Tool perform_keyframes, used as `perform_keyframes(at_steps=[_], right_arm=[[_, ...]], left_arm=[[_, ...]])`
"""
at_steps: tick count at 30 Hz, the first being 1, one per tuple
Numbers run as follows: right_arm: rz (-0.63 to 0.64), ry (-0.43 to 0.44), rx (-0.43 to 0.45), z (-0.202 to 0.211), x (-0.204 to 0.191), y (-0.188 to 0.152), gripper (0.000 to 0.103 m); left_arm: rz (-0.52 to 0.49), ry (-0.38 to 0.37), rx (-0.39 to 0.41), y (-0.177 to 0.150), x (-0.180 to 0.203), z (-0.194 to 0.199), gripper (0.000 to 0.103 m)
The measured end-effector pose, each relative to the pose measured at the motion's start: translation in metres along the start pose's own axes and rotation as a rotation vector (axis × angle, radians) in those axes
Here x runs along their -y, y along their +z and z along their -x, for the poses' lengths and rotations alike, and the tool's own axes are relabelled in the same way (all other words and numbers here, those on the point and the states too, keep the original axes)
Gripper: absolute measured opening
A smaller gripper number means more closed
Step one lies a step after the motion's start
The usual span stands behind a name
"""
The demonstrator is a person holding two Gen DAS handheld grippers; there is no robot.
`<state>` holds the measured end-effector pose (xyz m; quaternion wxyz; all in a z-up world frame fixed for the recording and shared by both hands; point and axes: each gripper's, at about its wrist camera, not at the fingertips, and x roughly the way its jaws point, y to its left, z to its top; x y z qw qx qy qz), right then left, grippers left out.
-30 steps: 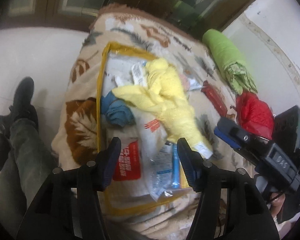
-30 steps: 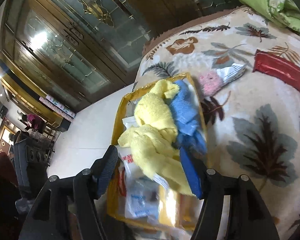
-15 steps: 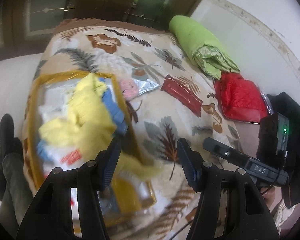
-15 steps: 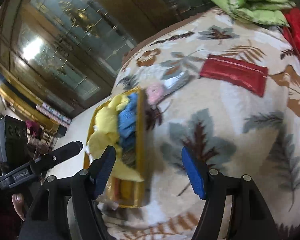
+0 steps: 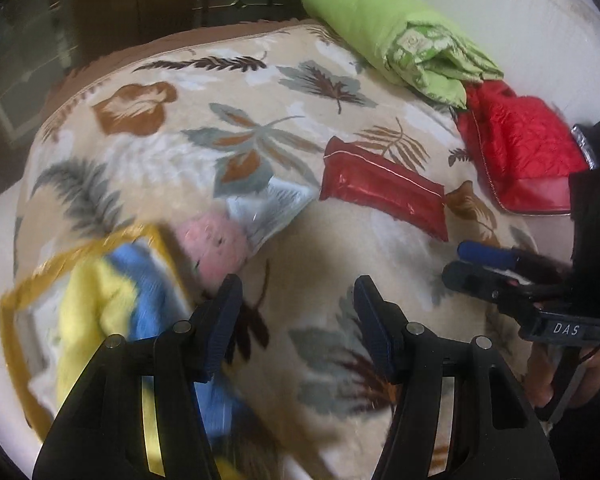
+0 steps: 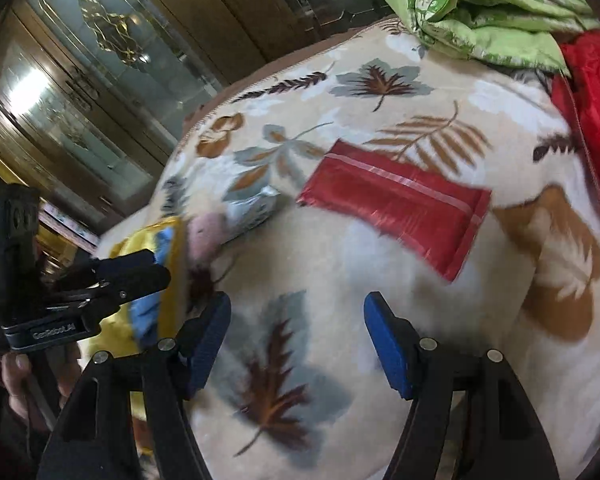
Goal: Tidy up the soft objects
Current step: 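Grasp the silver-white wrapper with left tool while right tool grasps the red foil packet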
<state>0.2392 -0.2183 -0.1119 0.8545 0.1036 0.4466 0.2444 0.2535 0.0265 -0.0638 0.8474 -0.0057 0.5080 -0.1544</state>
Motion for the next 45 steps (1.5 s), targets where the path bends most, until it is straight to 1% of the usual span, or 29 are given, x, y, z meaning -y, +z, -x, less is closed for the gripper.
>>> perform_keyframes(at_steps=[3,6,10,13,15,17,19,20,22,23,24,25,26,28,31,33,36,38,42,44,45], right_arm=[[0.011,-0.029,-0.001,-0.004,0.008,0.010,0.072],[0.018,-0.050,-0.005,-0.006,0.015,0.018,0.073],[0.040,-0.077,-0.010,-0.009,0.020,0.027,0.073],[0.051,-0.089,-0.009,-0.013,0.023,0.037,0.073],[0.049,-0.092,-0.008,-0.016,0.026,0.045,0.073],[0.053,-0.099,-0.011,-0.020,0.027,0.054,0.073],[0.051,-0.111,-0.013,-0.026,0.030,0.064,0.073],[0.046,-0.120,-0.015,-0.029,0.033,0.069,0.073],[0.040,-0.119,-0.034,-0.038,0.038,0.079,0.073],[0.040,-0.139,-0.041,-0.043,0.040,0.083,0.073],[0.037,-0.146,-0.050,-0.049,0.043,0.086,0.073],[0.031,-0.136,-0.068,-0.055,0.047,0.087,0.073],[0.019,-0.128,-0.085,-0.060,0.051,0.088,0.073],[0.006,-0.102,-0.110,-0.067,0.053,0.085,0.074],[0.028,-0.069,-0.128,-0.067,0.044,0.075,0.077],[0.061,-0.052,-0.142,-0.066,0.033,0.064,0.077],[0.107,-0.060,-0.152,-0.065,0.016,0.047,0.078],[0.131,-0.101,-0.161,-0.069,0.005,0.038,0.078],[0.169,-0.227,-0.130,-0.078,-0.010,0.027,0.079],[0.135,-0.255,-0.125,-0.080,-0.008,0.024,0.077],[0.120,-0.274,-0.123,-0.080,-0.007,0.022,0.069]], left_arm=[[-0.030,0.019,-0.006,0.010,0.005,-0.013,0.059],[-0.054,0.065,-0.002,0.018,0.007,-0.024,0.059],[-0.089,0.099,-0.002,0.024,0.009,-0.035,0.059],[-0.089,0.095,-0.022,0.029,0.008,-0.044,0.059],[-0.099,0.114,-0.033,0.035,0.011,-0.051,0.059],[-0.119,0.117,-0.034,0.039,0.014,-0.057,0.059],[-0.140,0.153,-0.052,0.043,0.016,-0.067,0.059],[-0.139,0.162,-0.071,0.045,0.014,-0.073,0.059],[-0.118,0.156,-0.084,0.048,0.009,-0.081,0.058],[-0.109,0.153,-0.091,0.049,0.007,-0.084,0.058],[-0.103,0.149,-0.098,0.049,0.006,-0.087,0.051],[-0.100,0.153,-0.101,0.049,0.005,-0.089,0.042],[-0.094,0.155,-0.103,0.049,0.003,-0.090,0.042],[-0.059,0.125,-0.098,0.048,-0.001,-0.089,0.037],[0.014,0.036,-0.090,0.048,-0.011,-0.081,0.029],[0.062,-0.034,-0.093,0.046,-0.017,-0.077,0.028],[0.113,-0.092,-0.089,0.045,-0.021,-0.070,0.027],[0.159,-0.137,-0.088,0.044,-0.024,-0.064,0.027],[0.237,-0.222,-0.074,0.039,-0.028,-0.049,0.027],[0.250,-0.232,-0.063,0.036,-0.029,-0.042,0.026],[0.259,-0.237,-0.059,0.034,-0.029,-0.038,0.026]])
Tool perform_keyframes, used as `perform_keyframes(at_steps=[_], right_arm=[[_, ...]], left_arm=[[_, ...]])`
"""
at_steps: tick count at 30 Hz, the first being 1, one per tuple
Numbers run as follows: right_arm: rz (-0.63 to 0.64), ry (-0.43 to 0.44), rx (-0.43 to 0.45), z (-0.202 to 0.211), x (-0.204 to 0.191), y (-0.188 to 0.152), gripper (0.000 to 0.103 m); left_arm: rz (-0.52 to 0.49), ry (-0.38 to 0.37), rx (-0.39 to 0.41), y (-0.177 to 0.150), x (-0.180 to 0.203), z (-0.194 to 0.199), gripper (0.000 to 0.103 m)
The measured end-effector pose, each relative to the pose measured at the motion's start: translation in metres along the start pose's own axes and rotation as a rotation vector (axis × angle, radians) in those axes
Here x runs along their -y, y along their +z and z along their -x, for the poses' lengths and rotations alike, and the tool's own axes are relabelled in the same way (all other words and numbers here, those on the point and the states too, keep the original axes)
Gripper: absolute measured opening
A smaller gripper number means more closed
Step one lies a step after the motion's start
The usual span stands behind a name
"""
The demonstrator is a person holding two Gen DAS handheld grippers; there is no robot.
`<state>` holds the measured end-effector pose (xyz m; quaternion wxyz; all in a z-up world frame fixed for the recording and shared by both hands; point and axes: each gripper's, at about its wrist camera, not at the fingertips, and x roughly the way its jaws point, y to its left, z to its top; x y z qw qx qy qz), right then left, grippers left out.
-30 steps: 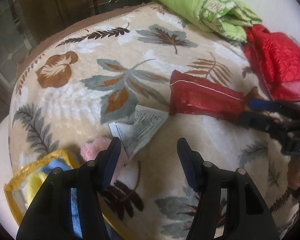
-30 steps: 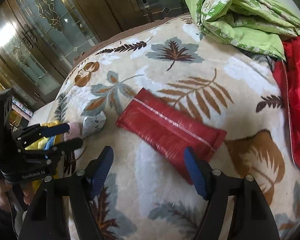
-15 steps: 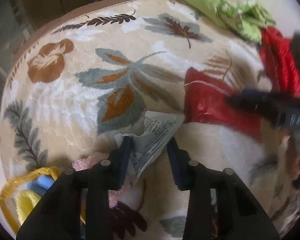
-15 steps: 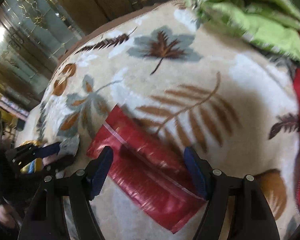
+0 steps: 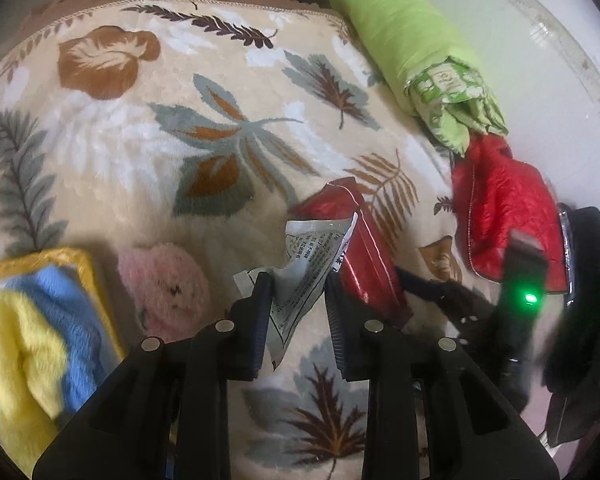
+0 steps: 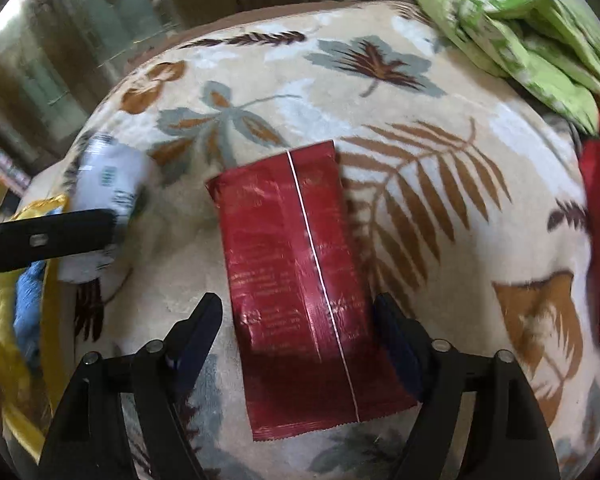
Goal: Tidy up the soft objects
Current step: 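Grasp the silver-white wrapper with left tool while right tool grasps the red foil packet, then carry the wrapper and red foil packet into the tray and open both tools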
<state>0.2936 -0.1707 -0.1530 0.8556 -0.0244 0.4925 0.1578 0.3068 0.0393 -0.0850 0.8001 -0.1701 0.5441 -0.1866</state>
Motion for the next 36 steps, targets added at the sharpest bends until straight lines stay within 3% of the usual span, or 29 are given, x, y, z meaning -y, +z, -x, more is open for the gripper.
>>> perform_keyframes(at_steps=[1,7,12,21,29,36], right_arm=[[-0.010,-0.013,0.004,0.002,0.001,-0.003,0.063],[-0.099,0.044,0.020,0.019,0.003,-0.030,0.053],[-0.172,0.094,0.030,0.037,0.004,-0.065,0.051],[-0.224,0.195,0.071,0.088,-0.020,-0.105,0.050],[-0.164,0.257,0.147,0.142,-0.068,-0.106,0.050],[-0.104,0.329,0.143,0.149,-0.122,-0.089,0.050]], left_arm=[[0.012,-0.014,-0.001,-0.002,-0.001,0.002,0.026],[0.064,-0.074,0.012,-0.026,0.000,0.019,0.026],[0.079,-0.139,0.055,-0.060,0.012,0.049,0.026],[0.134,-0.176,0.134,-0.126,0.006,0.108,0.026],[0.203,-0.147,0.242,-0.163,-0.033,0.174,0.026],[0.283,-0.114,0.312,-0.172,-0.083,0.209,0.026]])
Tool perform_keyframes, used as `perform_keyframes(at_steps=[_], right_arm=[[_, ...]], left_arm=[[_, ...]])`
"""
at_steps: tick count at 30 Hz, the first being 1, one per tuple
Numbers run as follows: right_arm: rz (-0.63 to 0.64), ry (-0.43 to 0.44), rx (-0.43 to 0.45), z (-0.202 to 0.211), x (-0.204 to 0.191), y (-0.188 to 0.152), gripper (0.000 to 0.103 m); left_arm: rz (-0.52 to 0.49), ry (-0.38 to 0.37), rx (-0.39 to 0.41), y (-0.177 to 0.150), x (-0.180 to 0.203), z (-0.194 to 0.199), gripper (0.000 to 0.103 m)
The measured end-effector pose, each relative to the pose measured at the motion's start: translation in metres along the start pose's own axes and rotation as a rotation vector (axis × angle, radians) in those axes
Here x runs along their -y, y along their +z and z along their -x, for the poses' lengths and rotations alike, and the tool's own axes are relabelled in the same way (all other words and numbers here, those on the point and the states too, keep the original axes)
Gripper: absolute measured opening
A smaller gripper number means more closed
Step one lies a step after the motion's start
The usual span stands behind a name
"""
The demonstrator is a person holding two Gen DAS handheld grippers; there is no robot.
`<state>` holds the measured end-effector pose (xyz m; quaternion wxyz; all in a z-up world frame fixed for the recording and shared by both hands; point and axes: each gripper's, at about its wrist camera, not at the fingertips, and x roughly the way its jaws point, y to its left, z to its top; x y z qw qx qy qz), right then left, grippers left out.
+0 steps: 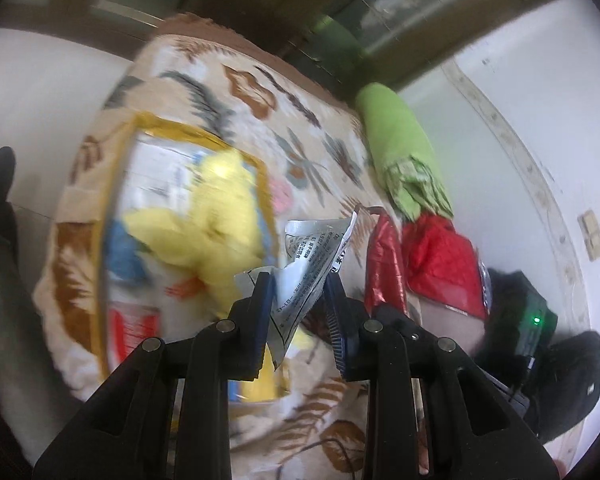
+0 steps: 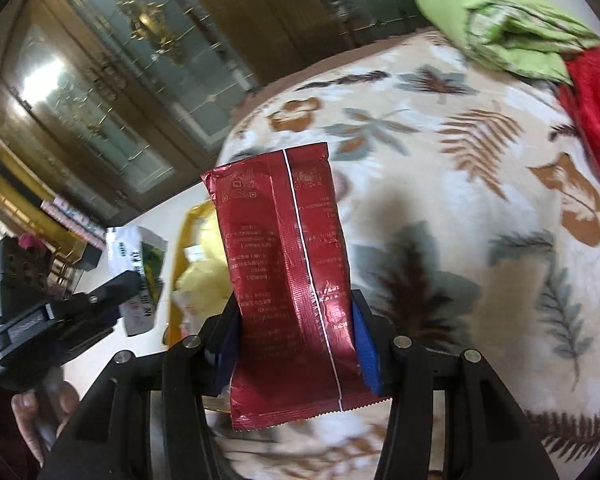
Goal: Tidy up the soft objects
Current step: 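Carry the wrapper and red foil packet into the tray and open both tools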
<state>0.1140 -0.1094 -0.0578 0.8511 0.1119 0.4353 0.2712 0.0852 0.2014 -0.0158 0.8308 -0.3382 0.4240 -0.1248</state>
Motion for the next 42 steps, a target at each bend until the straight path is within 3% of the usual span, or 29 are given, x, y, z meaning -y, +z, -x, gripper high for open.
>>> perform_keyframes(at_steps=[7,17,20,28,42], right_arm=[[0.068,-0.023,-0.045,-0.049,-0.034,0.024,0.050],[0.097,-0.154,-0.097,-0.113,-0.034,0.056,0.050],[0.096,-0.152,-0.113,-0.124,-0.035,0.059,0.050],[0.123,-0.156,-0.130,-0.132,-0.048,0.054,0.050],[0.112,-0.135,-0.136,-0.147,-0.041,0.053,0.051]], left_arm=[[0.044,0.039,0.020,0.017,-0.042,0.008,0.026],[0.035,0.100,-0.002,0.040,-0.068,-0.015,0.026],[0.017,0.131,-0.012,0.046,-0.071,-0.026,0.026],[0.002,0.168,-0.025,0.054,-0.077,-0.045,0.026],[-0.084,0.294,-0.028,0.052,-0.071,-0.076,0.026]])
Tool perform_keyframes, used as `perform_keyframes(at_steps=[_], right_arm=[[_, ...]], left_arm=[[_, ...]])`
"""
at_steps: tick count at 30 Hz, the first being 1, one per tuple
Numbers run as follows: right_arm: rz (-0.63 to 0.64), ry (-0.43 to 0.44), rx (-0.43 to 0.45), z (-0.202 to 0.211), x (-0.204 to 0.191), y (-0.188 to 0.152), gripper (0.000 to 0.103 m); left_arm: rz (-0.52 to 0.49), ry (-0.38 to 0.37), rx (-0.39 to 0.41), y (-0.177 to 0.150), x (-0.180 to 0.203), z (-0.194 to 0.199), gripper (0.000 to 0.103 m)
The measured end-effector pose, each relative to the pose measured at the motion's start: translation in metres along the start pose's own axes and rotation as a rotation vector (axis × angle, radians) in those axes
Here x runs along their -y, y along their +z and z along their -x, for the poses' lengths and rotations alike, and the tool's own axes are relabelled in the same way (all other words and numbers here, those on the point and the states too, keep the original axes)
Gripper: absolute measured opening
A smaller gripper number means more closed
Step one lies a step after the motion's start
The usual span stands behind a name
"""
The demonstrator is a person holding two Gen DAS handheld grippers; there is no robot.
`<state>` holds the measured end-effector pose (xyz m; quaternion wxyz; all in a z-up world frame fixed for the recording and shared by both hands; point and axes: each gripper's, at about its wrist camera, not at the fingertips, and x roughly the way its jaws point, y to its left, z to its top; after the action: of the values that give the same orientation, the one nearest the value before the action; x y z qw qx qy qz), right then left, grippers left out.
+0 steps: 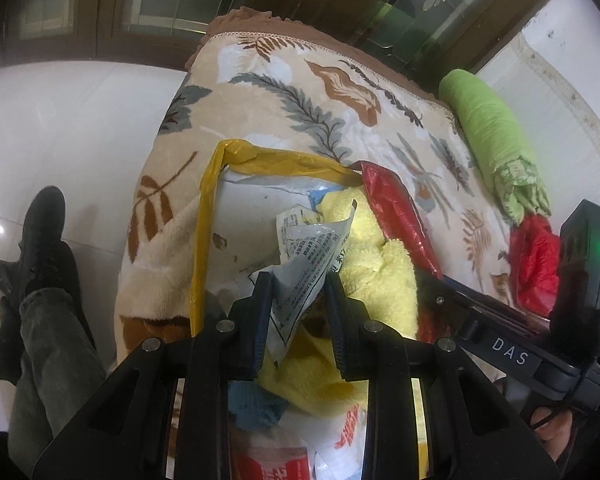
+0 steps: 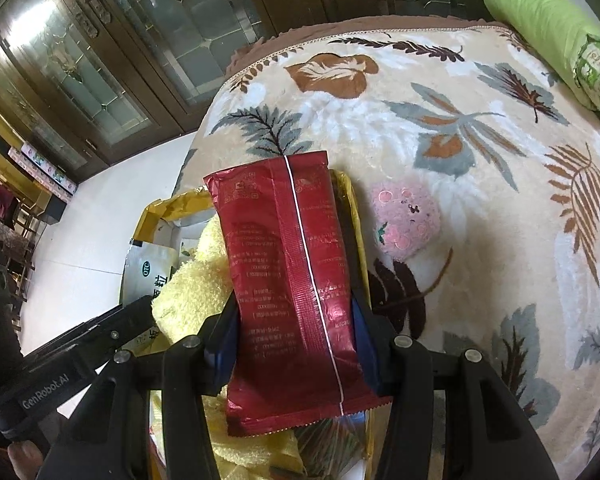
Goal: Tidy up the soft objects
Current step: 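Carry the wrapper and red foil packet into the tray and open both tools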
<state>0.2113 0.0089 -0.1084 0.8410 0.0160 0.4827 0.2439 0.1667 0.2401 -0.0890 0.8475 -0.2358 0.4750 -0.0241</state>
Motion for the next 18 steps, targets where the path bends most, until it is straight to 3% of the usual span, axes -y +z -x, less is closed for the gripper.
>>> perform_keyframes(at_steps=[8,10,13,15,18], right_arm=[[0.017,0.028,0.033,0.004,0.001,-0.002,0.057],[0.008,0.055,0.044,0.008,0.005,-0.002,0.060],[0.009,0.095,0.079,0.018,0.008,-0.003,0.068],[0.003,0.124,0.109,0.027,0.011,-0.005,0.069],[0.006,0.151,0.122,0.034,0.013,-0.005,0.069]], left_arm=[[-0.073,0.080,0.026,-0.004,0.011,-0.004,0.026],[-0.088,0.093,0.017,-0.005,0.013,-0.007,0.033],[-0.075,0.038,0.014,-0.008,0.007,-0.006,0.034],[-0.043,-0.014,0.028,-0.008,0.001,0.002,0.035],[-0.022,-0.029,0.055,-0.010,-0.005,0.012,0.055]])
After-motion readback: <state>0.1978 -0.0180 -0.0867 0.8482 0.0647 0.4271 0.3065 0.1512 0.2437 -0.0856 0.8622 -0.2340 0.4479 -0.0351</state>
